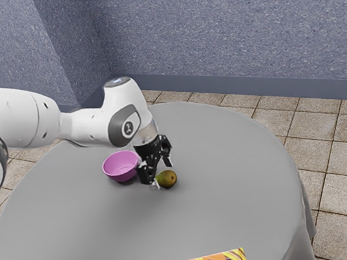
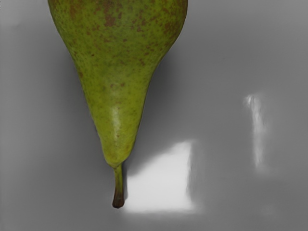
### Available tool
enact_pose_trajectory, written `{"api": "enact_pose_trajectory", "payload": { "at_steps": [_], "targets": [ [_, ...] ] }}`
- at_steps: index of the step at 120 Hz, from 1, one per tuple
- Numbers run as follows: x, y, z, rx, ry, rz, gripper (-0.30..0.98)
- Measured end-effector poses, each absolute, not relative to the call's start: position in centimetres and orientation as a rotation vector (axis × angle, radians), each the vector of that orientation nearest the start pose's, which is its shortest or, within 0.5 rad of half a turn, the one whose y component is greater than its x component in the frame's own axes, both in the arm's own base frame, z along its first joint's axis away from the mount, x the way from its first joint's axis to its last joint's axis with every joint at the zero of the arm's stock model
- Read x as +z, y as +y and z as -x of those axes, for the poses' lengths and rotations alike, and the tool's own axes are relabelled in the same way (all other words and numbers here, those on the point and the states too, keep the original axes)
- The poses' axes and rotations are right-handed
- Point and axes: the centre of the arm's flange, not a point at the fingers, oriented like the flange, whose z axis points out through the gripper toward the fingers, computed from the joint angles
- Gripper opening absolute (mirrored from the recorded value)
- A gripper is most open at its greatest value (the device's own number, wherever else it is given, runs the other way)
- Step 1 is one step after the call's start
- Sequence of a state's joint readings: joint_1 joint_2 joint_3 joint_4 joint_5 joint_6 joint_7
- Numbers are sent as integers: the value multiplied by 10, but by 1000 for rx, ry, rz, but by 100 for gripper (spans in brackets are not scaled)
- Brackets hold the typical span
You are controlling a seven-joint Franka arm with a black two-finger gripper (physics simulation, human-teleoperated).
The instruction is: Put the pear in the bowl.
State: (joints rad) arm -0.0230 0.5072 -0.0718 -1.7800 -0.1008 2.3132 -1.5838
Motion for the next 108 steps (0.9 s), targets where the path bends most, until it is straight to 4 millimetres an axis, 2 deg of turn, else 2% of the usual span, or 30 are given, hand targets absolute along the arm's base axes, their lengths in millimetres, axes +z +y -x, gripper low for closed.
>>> {"api": "enact_pose_trajectory", "payload": {
  "at_steps": [68,90,108],
  "targets": [
    [249,-58,-674,123,-2328,2229,68],
    [245,-58,-675,127,-2334,2219,63],
    [245,-58,-675,126,-2338,2214,54]
  ]
}}
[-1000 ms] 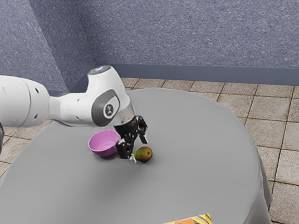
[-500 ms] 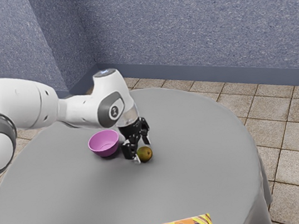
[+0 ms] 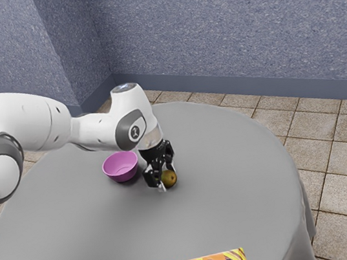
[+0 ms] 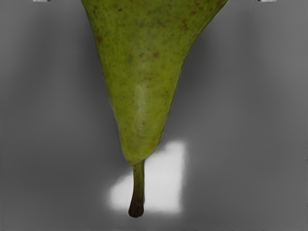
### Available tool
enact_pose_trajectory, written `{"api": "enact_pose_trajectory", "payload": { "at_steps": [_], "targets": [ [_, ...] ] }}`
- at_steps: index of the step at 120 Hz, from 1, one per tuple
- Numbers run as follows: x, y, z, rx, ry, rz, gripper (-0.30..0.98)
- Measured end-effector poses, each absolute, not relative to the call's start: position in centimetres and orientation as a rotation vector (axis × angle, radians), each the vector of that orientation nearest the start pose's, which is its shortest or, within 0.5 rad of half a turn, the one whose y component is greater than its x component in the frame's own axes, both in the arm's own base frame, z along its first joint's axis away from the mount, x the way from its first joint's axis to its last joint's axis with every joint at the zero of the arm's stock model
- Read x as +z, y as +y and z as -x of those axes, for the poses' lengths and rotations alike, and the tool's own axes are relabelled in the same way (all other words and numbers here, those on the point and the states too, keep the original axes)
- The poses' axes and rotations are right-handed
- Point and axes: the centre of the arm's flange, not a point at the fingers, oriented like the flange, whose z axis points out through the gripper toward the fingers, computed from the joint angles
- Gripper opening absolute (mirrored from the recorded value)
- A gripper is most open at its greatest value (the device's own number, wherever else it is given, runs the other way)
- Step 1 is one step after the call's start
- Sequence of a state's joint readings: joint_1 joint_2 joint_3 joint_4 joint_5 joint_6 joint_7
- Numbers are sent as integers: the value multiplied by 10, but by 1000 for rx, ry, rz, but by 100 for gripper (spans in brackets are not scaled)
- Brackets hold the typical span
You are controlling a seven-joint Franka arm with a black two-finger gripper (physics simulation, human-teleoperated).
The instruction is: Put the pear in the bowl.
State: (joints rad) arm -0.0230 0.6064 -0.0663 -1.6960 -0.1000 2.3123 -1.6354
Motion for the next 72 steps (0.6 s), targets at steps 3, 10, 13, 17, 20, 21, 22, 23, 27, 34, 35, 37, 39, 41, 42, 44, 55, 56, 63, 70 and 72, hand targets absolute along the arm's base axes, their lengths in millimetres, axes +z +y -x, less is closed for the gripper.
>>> {"api": "enact_pose_trajectory", "payload": {
  "at_steps": [3,10,13,17,20,21,22,23,27,34,35,37,39,41,42,44,55,56,63,70,72],
  "targets": [
    [246,-58,-676,-120,2222,-2102,52],
    [245,-58,-675,-122,2225,-2101,47],
    [245,-58,-675,-123,2226,-2100,45],
    [245,-58,-675,-124,2227,-2100,43],
    [245,-58,-675,-124,2227,-2099,42],
    [245,-58,-675,-124,2227,-2099,42],
    [246,-58,-675,-124,2228,-2099,41],
    [246,-58,-675,-124,2228,-2098,41],
    [246,-58,-676,-123,2228,-2097,39],
    [248,-58,-677,-120,2227,-2095,37],
    [248,-58,-677,-120,2227,-2095,37],
    [248,-58,-677,-120,2227,-2094,36],
    [248,-58,-677,-120,2227,-2094,36],
    [248,-58,-677,-120,2228,-2094,35],
    [248,-58,-677,-120,2228,-2094,35],
    [248,-58,-677,-120,2228,-2094,35],
    [248,-58,-677,-121,2229,-2093,33],
    [248,-58,-677,-121,2229,-2093,33],
    [249,-58,-677,-121,2230,-2092,33],
    [250,-58,-677,-120,2229,-2091,32],
    [250,-58,-676,-120,2229,-2091,31]
  ]
}}
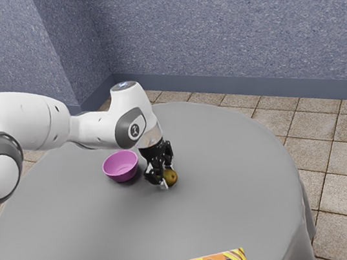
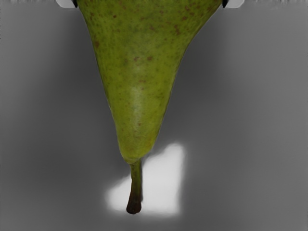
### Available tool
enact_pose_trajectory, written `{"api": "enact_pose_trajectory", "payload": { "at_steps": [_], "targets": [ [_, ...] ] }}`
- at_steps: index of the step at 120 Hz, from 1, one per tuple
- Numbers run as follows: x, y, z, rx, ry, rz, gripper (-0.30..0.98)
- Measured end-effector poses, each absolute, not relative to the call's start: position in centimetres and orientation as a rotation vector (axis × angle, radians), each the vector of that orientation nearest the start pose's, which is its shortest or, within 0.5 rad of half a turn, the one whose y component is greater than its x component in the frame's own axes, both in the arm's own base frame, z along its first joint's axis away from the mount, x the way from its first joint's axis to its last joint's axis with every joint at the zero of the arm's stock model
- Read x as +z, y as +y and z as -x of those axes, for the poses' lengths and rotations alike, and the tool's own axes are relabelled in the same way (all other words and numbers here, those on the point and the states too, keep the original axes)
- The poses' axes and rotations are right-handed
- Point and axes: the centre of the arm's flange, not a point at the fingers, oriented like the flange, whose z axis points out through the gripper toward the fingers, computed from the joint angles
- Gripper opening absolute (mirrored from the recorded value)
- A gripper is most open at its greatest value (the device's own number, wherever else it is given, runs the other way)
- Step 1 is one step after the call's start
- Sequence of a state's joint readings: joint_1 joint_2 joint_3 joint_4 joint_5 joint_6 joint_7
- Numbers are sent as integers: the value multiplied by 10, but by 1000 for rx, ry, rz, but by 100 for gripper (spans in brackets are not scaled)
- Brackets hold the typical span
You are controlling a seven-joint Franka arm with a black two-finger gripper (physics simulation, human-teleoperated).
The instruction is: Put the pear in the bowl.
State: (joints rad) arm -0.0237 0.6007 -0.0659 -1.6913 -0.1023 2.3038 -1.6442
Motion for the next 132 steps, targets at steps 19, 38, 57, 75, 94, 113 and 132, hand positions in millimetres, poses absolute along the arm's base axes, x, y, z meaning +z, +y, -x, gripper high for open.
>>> {"api": "enact_pose_trajectory", "payload": {
  "at_steps": [19,38,57,75,94,113,132],
  "targets": [
    [259,-59,-676,-114,2224,-2090,29],
    [302,-59,-676,-83,2199,-2084,26],
    [371,-60,-670,-36,2163,-2075,25],
    [391,-30,-667,-30,2225,-2071,25],
    [378,11,-669,-44,2332,-2073,25],
    [357,39,-666,-72,2418,-2080,25],
    [342,54,-656,-106,2467,-2082,26]
  ]
}}
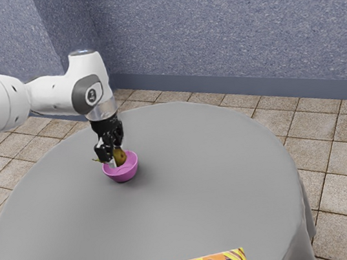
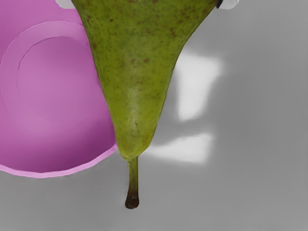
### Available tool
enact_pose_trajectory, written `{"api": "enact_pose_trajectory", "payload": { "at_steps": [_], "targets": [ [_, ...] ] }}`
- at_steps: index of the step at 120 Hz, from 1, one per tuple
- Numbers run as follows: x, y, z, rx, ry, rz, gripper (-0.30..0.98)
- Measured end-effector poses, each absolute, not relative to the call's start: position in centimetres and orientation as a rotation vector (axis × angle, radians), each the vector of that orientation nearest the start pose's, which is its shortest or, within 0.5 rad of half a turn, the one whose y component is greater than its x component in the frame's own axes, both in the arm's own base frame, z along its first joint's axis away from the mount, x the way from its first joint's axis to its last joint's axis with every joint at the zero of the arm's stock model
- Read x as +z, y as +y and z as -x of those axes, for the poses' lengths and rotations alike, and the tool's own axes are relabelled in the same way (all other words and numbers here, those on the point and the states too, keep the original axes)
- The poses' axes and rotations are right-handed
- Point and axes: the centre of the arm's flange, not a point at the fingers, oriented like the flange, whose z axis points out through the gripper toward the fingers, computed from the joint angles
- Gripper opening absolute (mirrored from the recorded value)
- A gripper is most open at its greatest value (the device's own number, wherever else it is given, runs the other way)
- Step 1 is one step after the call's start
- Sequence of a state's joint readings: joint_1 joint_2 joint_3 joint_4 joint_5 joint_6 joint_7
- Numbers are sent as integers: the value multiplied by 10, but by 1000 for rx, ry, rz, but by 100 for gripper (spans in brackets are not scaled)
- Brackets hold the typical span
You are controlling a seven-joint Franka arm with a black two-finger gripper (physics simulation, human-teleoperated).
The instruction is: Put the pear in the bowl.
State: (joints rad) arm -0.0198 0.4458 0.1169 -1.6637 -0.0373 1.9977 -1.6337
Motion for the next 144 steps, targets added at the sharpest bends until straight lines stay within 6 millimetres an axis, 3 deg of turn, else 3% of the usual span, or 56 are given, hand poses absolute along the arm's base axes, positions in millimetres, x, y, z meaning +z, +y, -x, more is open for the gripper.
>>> {"api": "enact_pose_trajectory", "payload": {
  "at_steps": [32,56,74,108,124,132,144],
  "targets": [
    [329,72,-663,-79,2497,-2068,26],
    [326,73,-680,-35,2482,-2062,27],
    [313,73,-689,-31,2483,-2069,27],
    [312,72,-692,-6,2468,-2060,56],
    [338,59,-686,5,2410,-2075,62],
    [354,44,-680,-3,2336,-2132,64],
    [381,38,-672,0,2172,-2282,66]
  ]
}}
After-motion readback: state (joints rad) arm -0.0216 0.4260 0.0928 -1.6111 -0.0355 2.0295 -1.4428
